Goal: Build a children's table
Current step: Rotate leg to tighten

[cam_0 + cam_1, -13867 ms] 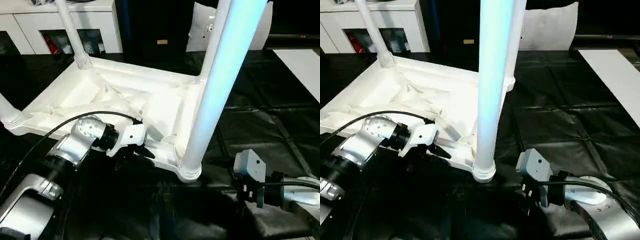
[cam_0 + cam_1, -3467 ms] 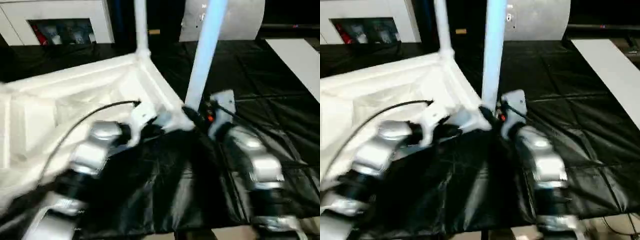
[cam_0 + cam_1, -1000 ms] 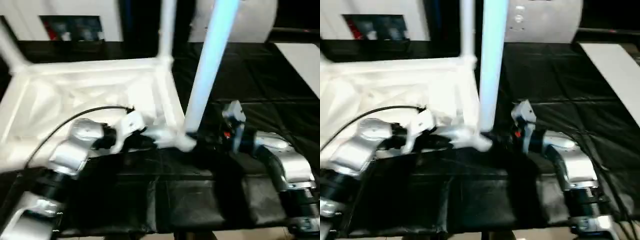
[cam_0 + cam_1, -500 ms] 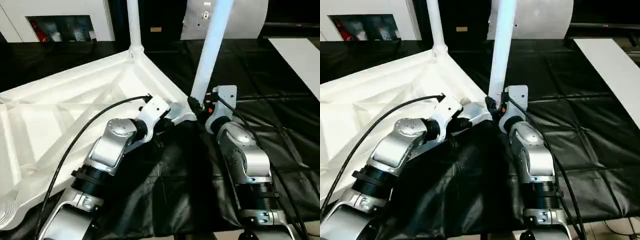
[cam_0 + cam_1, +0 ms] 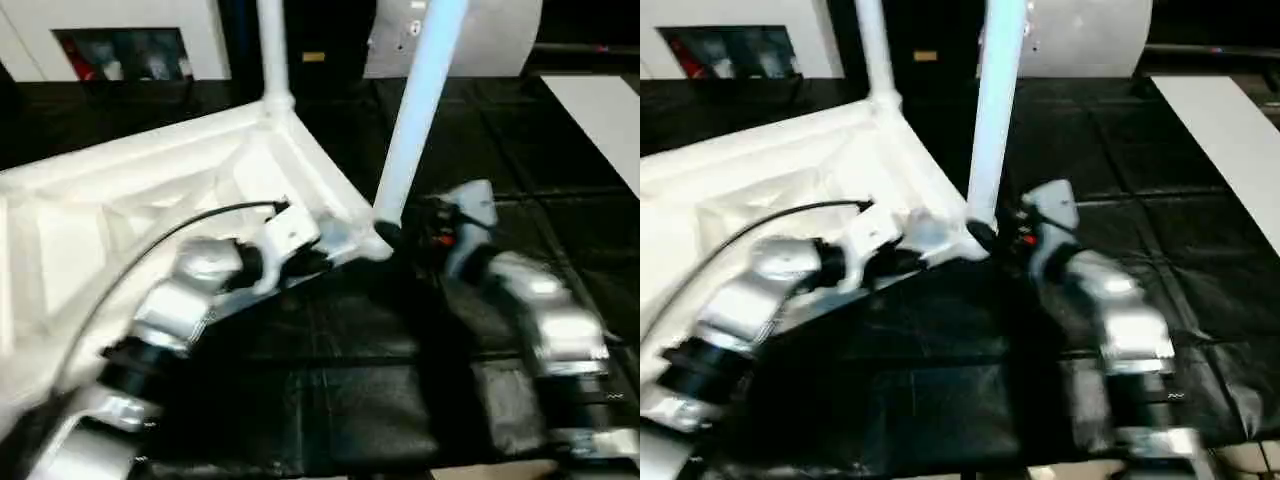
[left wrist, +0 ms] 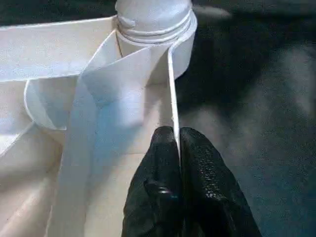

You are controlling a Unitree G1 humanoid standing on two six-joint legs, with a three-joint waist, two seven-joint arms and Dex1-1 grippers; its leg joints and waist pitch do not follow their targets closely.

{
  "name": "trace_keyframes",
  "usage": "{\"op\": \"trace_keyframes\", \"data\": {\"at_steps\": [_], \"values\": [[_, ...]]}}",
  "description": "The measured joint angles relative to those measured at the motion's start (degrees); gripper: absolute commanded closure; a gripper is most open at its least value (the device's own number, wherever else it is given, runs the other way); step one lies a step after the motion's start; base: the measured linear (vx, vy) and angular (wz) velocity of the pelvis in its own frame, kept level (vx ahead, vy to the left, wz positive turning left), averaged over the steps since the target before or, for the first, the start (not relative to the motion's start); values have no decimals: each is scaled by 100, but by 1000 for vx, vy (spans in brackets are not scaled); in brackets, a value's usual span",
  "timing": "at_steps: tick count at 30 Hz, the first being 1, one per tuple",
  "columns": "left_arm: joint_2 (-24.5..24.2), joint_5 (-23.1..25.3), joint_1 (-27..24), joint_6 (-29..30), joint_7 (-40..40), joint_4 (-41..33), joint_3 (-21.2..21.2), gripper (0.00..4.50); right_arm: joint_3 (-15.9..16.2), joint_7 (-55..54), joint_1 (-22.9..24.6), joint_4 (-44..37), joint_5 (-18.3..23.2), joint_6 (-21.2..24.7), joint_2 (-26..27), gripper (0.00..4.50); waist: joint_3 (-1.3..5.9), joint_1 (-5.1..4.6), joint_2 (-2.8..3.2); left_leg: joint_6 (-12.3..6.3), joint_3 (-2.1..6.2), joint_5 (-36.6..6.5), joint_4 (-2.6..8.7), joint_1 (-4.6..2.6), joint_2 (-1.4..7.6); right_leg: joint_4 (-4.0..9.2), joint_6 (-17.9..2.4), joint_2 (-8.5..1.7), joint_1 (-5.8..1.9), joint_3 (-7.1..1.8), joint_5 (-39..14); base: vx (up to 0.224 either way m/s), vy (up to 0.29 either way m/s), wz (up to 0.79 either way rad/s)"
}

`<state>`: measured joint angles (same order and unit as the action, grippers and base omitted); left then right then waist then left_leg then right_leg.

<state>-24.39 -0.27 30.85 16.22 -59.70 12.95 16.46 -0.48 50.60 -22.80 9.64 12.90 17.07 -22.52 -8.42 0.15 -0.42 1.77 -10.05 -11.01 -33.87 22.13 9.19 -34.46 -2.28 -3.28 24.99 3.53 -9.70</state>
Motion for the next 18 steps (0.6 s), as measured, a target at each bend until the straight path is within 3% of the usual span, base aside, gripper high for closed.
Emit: {"op": "trace_keyframes", "data": {"at_steps": [6, 10, 18], "values": [[-359, -167, -21, -501, -928, 102, 124, 450, 237, 1406, 75, 2, 260, -171, -536, 90, -1, 120, -3, -1, -1, 0, -12, 5, -1, 1, -1, -8, -6, 3, 1, 0, 0, 0], [-562, -354, -35, -688, -1525, 117, 237, 450, 400, 2248, 52, 69, 496, -178, -806, 127, 2, 214, -7, -1, -2, 1, -23, 5, 2, -8, -2, -8, -8, 5, 1, 0, 0, 0], [-632, -351, -38, -938, -1876, 117, 381, 450, 674, 2962, -22, 131, 736, 106, -857, 204, 4, 245, -19, -1, -2, 1, -62, 7, 5, -40, -2, -13, -9, 5, 1, 0, 0, 0]]}}
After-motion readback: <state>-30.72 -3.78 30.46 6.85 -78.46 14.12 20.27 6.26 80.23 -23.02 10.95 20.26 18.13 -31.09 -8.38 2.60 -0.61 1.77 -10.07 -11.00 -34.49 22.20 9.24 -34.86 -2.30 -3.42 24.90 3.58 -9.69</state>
